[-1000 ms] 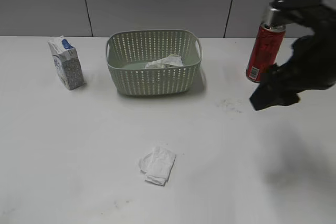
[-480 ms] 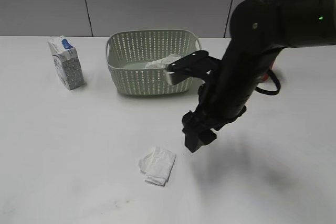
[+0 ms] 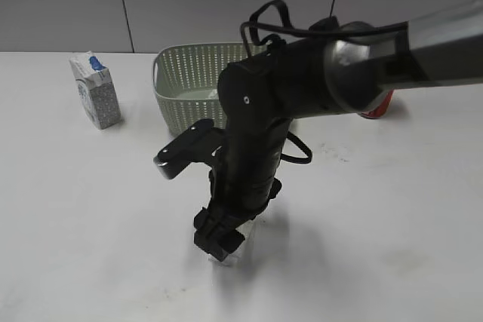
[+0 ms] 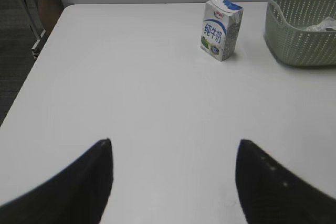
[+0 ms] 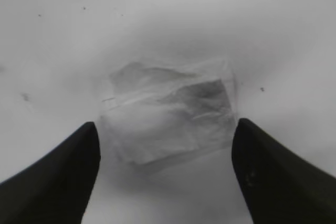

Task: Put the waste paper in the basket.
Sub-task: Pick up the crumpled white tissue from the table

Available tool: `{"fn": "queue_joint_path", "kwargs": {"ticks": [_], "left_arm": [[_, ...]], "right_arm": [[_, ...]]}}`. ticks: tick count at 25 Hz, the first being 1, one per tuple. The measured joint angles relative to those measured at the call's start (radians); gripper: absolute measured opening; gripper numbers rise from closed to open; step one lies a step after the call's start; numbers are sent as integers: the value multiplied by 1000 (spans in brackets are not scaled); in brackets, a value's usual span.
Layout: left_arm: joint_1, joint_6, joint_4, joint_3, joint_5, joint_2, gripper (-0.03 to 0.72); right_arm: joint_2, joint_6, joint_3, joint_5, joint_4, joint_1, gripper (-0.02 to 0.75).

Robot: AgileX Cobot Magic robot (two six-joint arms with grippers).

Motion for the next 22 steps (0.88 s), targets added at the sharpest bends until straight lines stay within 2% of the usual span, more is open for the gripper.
{"fn": "queue_joint_path", "kwargs": {"ticks": [5, 7, 10, 15, 18, 22], "left_arm": [[0, 0, 0, 0, 0, 0, 552], [0, 0, 0, 0, 0, 0, 552], [0, 0, 0, 0, 0, 0, 552], [0, 0, 0, 0, 0, 0, 552], [0, 0, 0, 0, 0, 0, 552], [0, 0, 2, 0, 0, 0, 552]], "right_arm": [[66, 11, -54, 18, -23, 8, 589], [80, 26, -79, 37, -33, 8, 566], [93, 38, -108, 59, -48, 8, 431], [106, 43, -159, 79, -50, 8, 64], [106, 43, -230, 109, -50, 8, 9], [107, 43, -389, 168, -54, 8, 3]]}}
